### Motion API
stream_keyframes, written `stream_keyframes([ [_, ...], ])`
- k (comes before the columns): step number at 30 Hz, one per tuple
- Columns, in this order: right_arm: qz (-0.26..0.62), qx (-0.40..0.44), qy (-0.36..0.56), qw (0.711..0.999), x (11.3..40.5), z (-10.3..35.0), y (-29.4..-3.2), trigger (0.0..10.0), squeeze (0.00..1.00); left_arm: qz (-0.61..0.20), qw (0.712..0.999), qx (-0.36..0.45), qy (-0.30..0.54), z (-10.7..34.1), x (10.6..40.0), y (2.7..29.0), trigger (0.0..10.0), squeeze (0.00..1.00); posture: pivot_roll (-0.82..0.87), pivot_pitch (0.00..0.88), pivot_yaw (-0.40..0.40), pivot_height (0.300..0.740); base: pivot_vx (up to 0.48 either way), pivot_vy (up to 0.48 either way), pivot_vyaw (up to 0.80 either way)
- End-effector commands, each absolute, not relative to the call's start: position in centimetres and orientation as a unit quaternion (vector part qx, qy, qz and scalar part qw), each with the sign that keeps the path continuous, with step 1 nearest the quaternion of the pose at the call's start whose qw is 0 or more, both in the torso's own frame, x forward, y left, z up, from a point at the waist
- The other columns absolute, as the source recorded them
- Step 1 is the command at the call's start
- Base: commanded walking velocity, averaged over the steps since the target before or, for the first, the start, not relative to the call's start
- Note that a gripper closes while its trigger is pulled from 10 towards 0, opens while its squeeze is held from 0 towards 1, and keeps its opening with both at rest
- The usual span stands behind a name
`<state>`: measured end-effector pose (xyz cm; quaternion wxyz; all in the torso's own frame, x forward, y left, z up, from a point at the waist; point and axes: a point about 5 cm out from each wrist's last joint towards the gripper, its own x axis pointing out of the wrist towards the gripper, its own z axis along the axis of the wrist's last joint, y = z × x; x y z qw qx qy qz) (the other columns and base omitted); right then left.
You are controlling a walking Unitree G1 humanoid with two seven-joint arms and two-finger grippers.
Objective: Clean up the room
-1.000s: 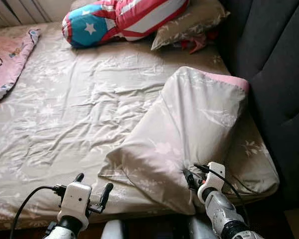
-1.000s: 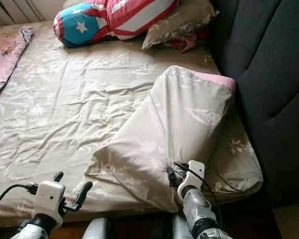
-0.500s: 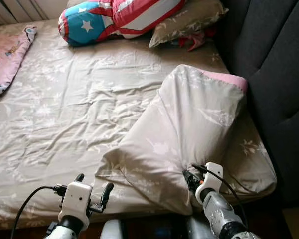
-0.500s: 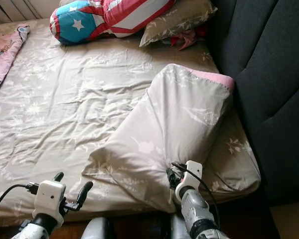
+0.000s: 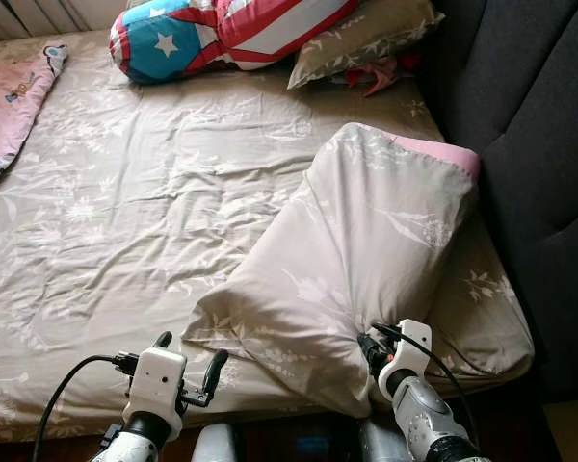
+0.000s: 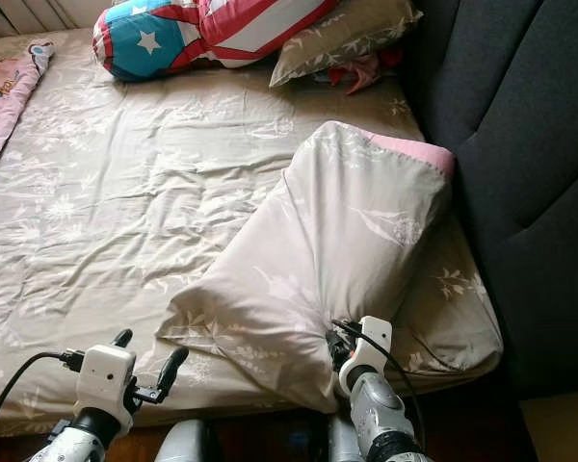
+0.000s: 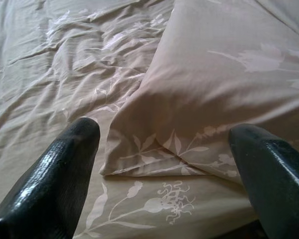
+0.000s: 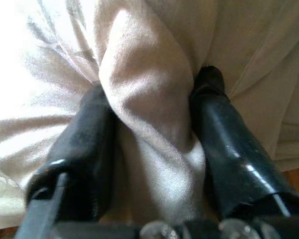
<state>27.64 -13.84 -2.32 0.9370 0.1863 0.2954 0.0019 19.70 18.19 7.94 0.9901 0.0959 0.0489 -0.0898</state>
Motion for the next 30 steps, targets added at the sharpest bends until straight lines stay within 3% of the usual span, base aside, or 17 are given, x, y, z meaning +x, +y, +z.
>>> stream_keyframes([
  [1, -0.002, 0.195, 0.395, 0.898, 23.3, -5.8, -12.7, 0.0, 0.0, -0.083, 0.99, 0.093, 0.071, 7.1, 19.5, 18.5, 10.0, 0.0, 0.07, 0.288, 0.047, 0.658, 0.0, 0.0, 0.0],
  [13, -0.038, 0.179, 0.38, 0.907, 23.9, -5.5, -14.5, 0.0, 0.0, -0.083, 0.99, 0.09, 0.065, 6.9, 20.3, 18.2, 10.0, 0.0, 0.05, 0.259, 0.041, 0.658, 0.0, 0.0, 0.0],
  [27, -0.155, 0.139, 0.309, 0.928, 26.0, -3.1, -20.6, 0.0, 0.0, -0.076, 0.991, 0.093, 0.057, 6.5, 21.5, 18.4, 10.0, 0.0, 0.01, 0.197, 0.034, 0.658, 0.0, 0.0, 0.0],
  [30, -0.264, 0.084, 0.241, 0.93, 26.9, -0.1, -26.6, 0.0, 0.0, -0.076, 0.991, 0.091, 0.057, 6.1, 21.7, 18.3, 10.0, 0.0, -0.01, 0.179, 0.034, 0.658, 0.0, 0.0, 0.0],
])
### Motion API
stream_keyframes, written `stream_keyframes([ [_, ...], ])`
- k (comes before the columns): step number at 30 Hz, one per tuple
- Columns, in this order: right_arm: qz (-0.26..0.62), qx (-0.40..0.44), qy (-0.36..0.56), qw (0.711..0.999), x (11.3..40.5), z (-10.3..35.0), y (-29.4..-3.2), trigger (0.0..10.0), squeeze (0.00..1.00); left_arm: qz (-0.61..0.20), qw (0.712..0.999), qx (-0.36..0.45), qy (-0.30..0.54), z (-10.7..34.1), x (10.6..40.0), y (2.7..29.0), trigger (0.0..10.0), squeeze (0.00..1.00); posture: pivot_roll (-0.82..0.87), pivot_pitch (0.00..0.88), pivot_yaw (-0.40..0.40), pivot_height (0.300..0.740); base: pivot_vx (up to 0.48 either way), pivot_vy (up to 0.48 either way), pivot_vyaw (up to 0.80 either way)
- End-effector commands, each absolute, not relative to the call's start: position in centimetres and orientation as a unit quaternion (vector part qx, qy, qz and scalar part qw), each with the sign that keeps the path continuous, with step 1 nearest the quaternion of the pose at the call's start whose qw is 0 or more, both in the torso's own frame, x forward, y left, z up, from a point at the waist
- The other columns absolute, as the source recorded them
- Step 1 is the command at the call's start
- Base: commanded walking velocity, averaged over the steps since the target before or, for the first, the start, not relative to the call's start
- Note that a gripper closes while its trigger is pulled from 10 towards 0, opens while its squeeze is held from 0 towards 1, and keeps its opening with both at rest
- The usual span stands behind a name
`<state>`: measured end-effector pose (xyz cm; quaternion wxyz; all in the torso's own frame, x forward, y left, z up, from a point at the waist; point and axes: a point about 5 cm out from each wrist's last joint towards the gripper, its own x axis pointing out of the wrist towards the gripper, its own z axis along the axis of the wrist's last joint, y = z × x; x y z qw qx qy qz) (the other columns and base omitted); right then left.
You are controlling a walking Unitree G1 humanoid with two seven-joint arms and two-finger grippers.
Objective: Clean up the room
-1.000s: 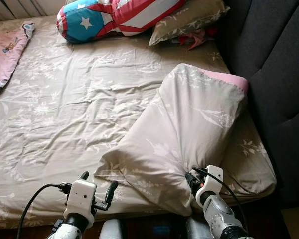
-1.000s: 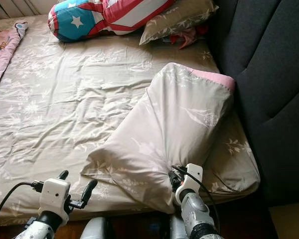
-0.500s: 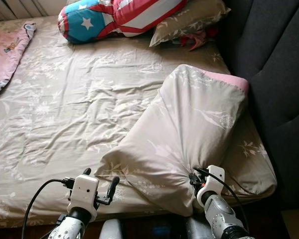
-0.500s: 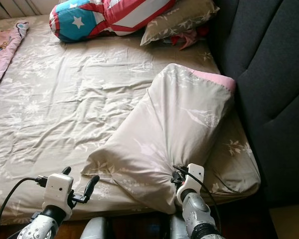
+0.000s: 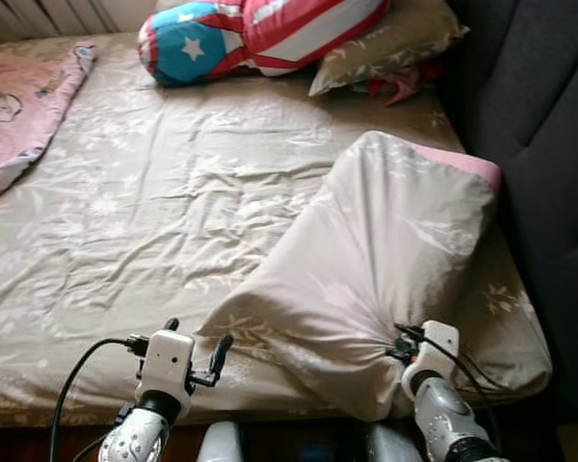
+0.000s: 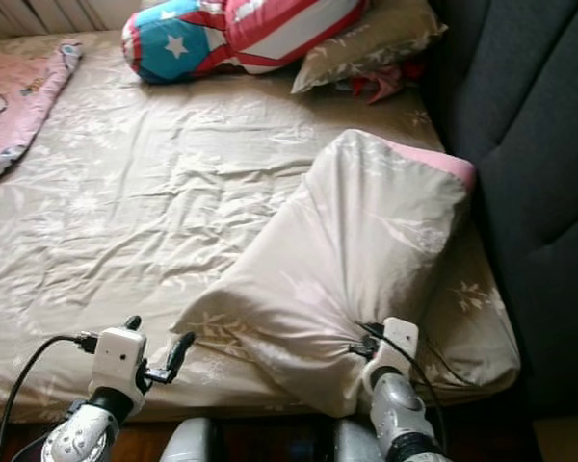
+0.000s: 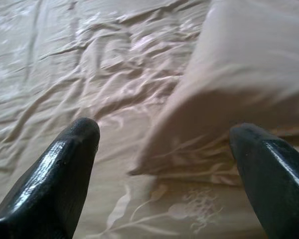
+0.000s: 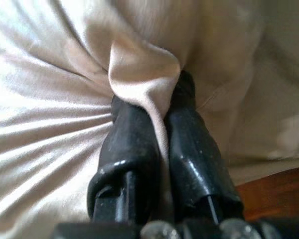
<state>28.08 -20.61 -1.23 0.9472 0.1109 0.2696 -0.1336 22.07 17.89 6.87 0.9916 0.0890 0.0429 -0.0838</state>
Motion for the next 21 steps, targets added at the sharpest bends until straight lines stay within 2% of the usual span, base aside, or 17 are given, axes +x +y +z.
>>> stream_keyframes([
  [1, -0.291, 0.073, 0.229, 0.926, 26.9, 0.4, -27.7, 0.0, 0.0, -0.076, 0.991, 0.091, 0.057, 6.1, 21.7, 18.3, 10.0, 0.0, -0.02, 0.178, 0.033, 0.658, 0.0, 0.0, 0.0],
  [3, -0.318, 0.065, 0.22, 0.92, 26.8, 1.0, -28.8, 0.0, 0.0, -0.076, 0.991, 0.092, 0.056, 6.0, 21.8, 18.3, 10.0, 0.0, -0.02, 0.178, 0.033, 0.658, 0.0, 0.0, 0.0],
  [6, -0.383, 0.043, 0.181, 0.905, 26.5, 3.0, -32.1, 0.0, 0.0, -0.074, 0.991, 0.093, 0.056, 6.0, 22.0, 18.4, 10.0, 0.0, -0.03, 0.18, 0.034, 0.658, 0.0, 0.0, 0.0],
  [7, -0.383, 0.043, 0.181, 0.905, 26.5, 3.0, -32.1, 0.0, 0.0, -0.074, 0.991, 0.093, 0.056, 6.0, 22.0, 18.4, 10.0, 0.0, -0.03, 0.18, 0.034, 0.658, 0.0, 0.0, 0.0],
  [11, -0.474, 0.001, 0.13, 0.871, 25.1, 6.2, -37.0, 0.0, 0.0, -0.073, 0.991, 0.093, 0.056, 5.8, 22.2, 18.5, 10.0, 0.0, -0.05, 0.182, 0.035, 0.658, 0.0, 0.0, 0.0],
  [15, -0.512, -0.019, 0.105, 0.852, 24.1, 7.6, -38.9, 0.0, 0.0, -0.074, 0.991, 0.093, 0.058, 5.5, 22.2, 18.6, 10.0, 0.0, -0.05, 0.186, 0.039, 0.658, 0.0, 0.0, 0.0],
  [19, -0.502, -0.029, 0.122, 0.855, 24.1, 7.5, -39.0, 0.0, 0.0, -0.075, 0.991, 0.094, 0.059, 5.4, 22.1, 18.6, 10.0, 0.0, -0.05, 0.191, 0.041, 0.658, 0.0, 0.0, 0.0],
  [20, -0.494, -0.034, 0.132, 0.859, 24.3, 7.3, -38.7, 5.4, 0.0, -0.076, 0.991, 0.094, 0.061, 5.3, 22.1, 18.6, 10.0, 0.0, -0.05, 0.19, 0.042, 0.658, 0.0, 0.0, 0.0],
  [21, -0.494, -0.034, 0.132, 0.859, 24.3, 7.3, -38.7, 5.4, 0.0, -0.076, 0.991, 0.094, 0.061, 5.3, 22.1, 18.6, 10.0, 0.0, -0.05, 0.19, 0.042, 0.658, 0.0, 0.0, 0.0],
])
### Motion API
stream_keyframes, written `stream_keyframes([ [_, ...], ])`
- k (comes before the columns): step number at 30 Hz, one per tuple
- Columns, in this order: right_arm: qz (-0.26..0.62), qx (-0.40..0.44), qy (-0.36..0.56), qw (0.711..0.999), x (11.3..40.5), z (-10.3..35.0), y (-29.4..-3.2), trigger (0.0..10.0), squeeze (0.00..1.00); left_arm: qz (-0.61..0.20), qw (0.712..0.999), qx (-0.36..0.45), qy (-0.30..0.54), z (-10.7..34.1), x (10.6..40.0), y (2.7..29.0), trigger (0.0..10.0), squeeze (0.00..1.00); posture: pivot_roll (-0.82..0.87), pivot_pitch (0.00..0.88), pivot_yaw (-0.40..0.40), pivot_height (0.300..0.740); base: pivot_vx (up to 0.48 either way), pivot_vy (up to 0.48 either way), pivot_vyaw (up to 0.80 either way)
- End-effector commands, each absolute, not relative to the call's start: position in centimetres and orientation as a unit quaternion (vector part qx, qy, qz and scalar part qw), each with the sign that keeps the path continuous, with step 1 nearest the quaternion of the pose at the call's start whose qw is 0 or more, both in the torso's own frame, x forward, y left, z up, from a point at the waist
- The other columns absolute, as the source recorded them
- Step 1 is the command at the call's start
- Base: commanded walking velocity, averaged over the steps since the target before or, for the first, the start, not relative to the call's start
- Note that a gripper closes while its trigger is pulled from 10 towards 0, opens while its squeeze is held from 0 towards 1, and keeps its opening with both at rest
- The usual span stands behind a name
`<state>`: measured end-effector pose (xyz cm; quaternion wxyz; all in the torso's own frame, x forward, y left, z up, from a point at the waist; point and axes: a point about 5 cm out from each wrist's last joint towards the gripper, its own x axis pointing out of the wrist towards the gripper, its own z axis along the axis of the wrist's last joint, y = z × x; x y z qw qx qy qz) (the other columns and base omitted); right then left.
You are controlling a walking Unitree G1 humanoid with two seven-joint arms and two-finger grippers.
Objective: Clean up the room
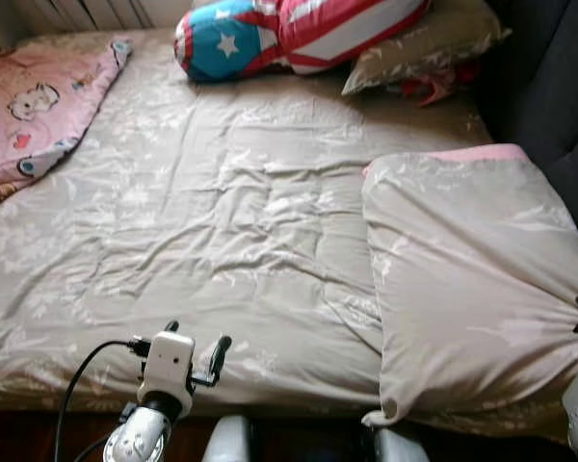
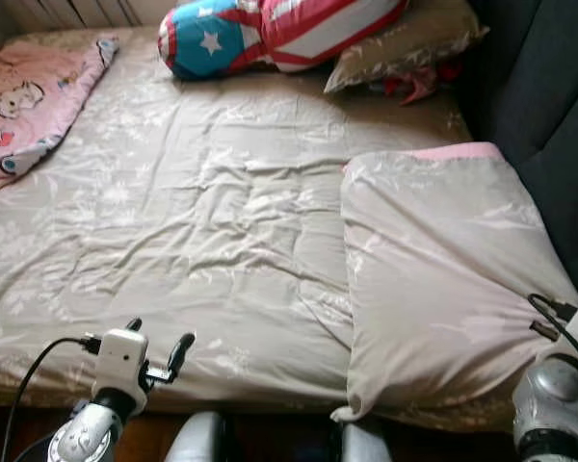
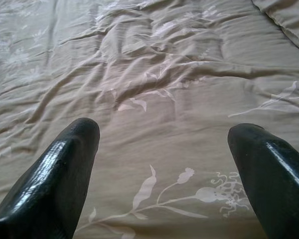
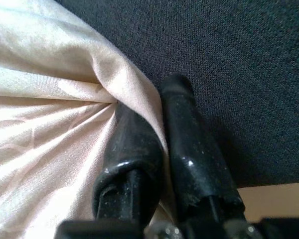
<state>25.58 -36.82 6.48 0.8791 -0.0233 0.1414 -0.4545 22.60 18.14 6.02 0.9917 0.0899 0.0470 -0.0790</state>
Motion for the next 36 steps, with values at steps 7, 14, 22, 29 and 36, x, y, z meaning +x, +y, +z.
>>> stream_keyframes([
  [7, -0.412, -0.043, 0.109, 0.904, 26.1, 6.8, -35.9, 10.0, 0.53, -0.076, 0.99, 0.094, 0.066, 4.9, 22.0, 18.6, 10.0, 0.0, -0.05, 0.189, 0.045, 0.658, 0.0, 0.0, 0.0],
  [14, -0.258, -0.06, 0.124, 0.956, 28.1, 5.1, -31.2, 10.0, 0.0, -0.053, 0.994, 0.054, 0.08, 4.0, 22.2, 18.4, 10.0, 0.0, -0.07, 0.17, 0.039, 0.658, 0.0, 0.0, 0.0],
  [22, -0.109, -0.013, 0.194, 0.975, 26.6, 0.1, -24.7, 10.0, 0.0, -0.032, 0.993, 0.053, 0.103, 3.0, 23.1, 20.0, 10.0, 0.0, -0.08, 0.142, 0.02, 0.677, 0.0, 0.0, 0.0],
  [29, -0.052, 0.023, 0.296, 0.954, 22.4, -4.7, -21.1, 10.0, 0.0, -0.005, 0.983, 0.039, 0.181, -0.4, 23.1, 21.5, 10.0, 0.0, -0.06, 0.115, 0.015, 0.712, 0.0, 0.0, 0.0],
  [36, -0.052, 0.032, 0.339, 0.939, 20.0, -6.4, -20.9, 10.0, 0.0, -0.003, 0.961, 0.052, 0.271, -3.8, 21.1, 21.9, 10.0, 0.0, -0.08, 0.069, 0.003, 0.74, 0.0, 0.0, 0.0],
])
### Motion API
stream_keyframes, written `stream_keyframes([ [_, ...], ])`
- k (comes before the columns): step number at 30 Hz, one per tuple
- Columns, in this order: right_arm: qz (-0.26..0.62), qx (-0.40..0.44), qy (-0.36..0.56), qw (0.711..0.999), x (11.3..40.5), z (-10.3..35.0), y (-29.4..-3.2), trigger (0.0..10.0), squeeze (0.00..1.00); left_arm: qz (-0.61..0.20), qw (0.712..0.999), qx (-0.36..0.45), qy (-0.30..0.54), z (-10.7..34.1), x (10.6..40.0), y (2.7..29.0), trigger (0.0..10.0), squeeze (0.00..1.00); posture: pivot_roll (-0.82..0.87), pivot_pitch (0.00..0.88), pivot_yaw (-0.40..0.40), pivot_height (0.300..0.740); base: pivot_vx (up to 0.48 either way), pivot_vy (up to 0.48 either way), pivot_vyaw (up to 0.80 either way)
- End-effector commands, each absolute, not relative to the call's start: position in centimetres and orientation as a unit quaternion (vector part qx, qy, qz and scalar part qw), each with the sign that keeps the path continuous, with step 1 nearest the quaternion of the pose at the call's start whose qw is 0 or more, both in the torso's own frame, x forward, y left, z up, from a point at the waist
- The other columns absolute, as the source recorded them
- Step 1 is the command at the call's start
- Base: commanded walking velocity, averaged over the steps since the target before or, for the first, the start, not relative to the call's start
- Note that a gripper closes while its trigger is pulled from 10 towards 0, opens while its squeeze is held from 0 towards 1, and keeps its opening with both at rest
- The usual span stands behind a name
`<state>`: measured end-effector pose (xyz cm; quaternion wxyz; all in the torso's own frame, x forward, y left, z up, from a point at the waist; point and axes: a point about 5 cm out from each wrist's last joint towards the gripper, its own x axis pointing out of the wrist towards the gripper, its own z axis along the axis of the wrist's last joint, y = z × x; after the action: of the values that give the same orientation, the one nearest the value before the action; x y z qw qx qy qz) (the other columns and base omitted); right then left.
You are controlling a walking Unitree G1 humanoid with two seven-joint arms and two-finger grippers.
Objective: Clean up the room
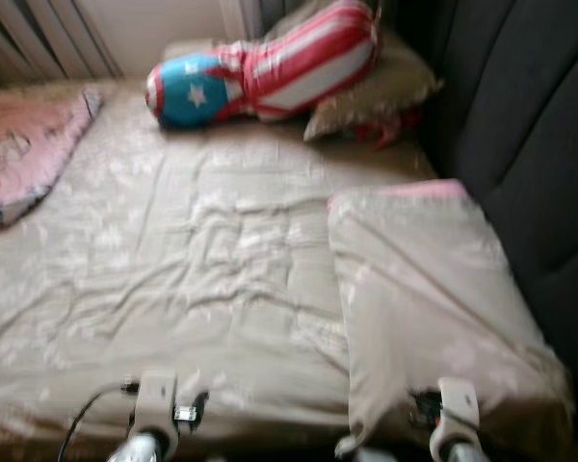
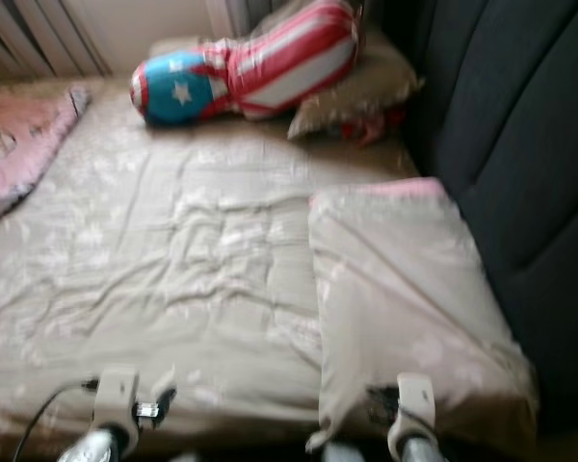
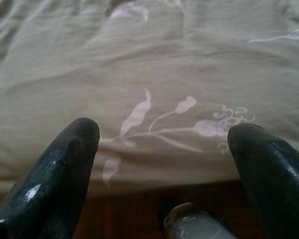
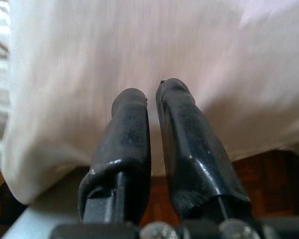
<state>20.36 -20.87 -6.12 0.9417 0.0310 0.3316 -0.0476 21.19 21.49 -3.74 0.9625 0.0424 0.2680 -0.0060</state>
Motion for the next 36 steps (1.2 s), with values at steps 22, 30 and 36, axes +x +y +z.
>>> stream_keyframes([
  [22, -0.103, 0.058, 0.427, 0.897, 17.0, -8.7, -19.6, 10.0, 1.0, 0.005, 0.924, 0.072, 0.375, -6.7, 20.2, 20.5, 10.0, 0.0, -0.09, 0.0, -0.002, 0.74, 0.0, 0.0, 0.0],
  [30, -0.095, 0.052, 0.445, 0.889, 15.9, -9.2, -19.5, 10.0, 1.0, 0.022, 0.92, 0.068, 0.385, -7.0, 19.7, 20.6, 10.0, 0.0, -0.09, 0.0, -0.011, 0.74, 0.0, 0.0, 0.0],
  [36, -0.085, 0.043, 0.462, 0.882, 15.2, -9.5, -19.4, 10.0, 1.0, 0.015, 0.919, 0.077, 0.386, -7.1, 19.5, 20.4, 10.0, 0.0, -0.08, 0.0, -0.014, 0.74, 0.0, 0.0, 0.0],
])
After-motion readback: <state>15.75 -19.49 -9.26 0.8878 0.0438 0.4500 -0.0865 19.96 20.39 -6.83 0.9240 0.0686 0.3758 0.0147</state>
